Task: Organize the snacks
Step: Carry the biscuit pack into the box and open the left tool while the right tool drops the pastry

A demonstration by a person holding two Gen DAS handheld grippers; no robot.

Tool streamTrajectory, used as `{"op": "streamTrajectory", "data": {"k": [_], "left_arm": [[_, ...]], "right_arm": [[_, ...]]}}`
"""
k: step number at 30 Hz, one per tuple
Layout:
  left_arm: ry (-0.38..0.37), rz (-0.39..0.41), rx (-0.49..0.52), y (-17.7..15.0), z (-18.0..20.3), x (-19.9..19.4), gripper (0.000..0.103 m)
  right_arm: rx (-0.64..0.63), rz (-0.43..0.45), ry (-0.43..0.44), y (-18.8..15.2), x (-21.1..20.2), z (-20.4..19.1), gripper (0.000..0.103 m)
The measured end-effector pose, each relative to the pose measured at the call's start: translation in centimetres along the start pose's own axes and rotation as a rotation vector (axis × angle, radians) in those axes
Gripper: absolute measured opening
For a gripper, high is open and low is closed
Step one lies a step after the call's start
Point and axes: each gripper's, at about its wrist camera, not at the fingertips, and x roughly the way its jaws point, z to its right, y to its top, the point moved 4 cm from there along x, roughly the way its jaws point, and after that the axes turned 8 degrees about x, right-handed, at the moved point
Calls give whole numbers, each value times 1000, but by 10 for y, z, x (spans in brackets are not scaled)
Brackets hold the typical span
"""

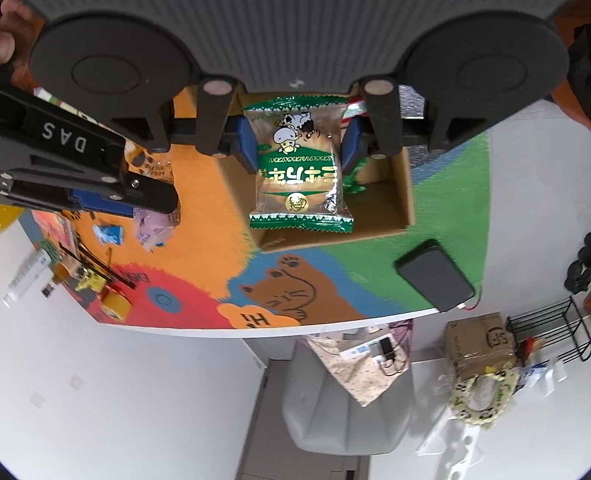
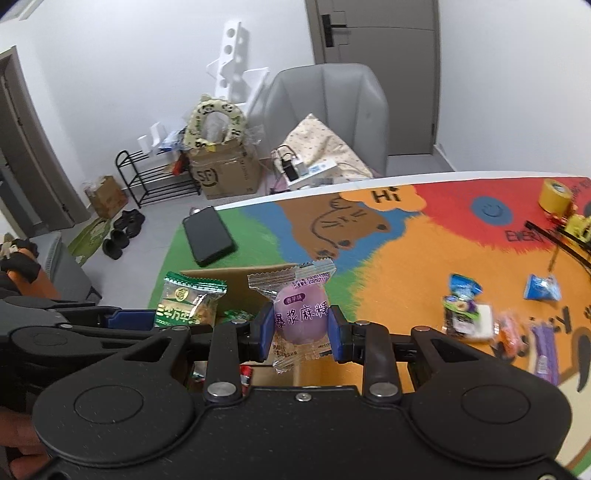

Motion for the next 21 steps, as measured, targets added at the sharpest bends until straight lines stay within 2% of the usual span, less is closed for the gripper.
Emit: {"op": "streamTrajectory", "data": {"k": [7,11,14,21], "left_arm": [[18,-6,-63,6,-23,14,46],[32,-46,-88,3,-33,33,46],[13,-83,-101,-3,-36,43,46],[58,-63,-139,-10,-44,36,49]], "right_arm": [[-53,-33,18,13,22,-23,29],[-65,-60,26,20,35,-29,29],[-72,-80,25,19,43,-29,29],[-30,-118,55,21,56,-24,28]]}}
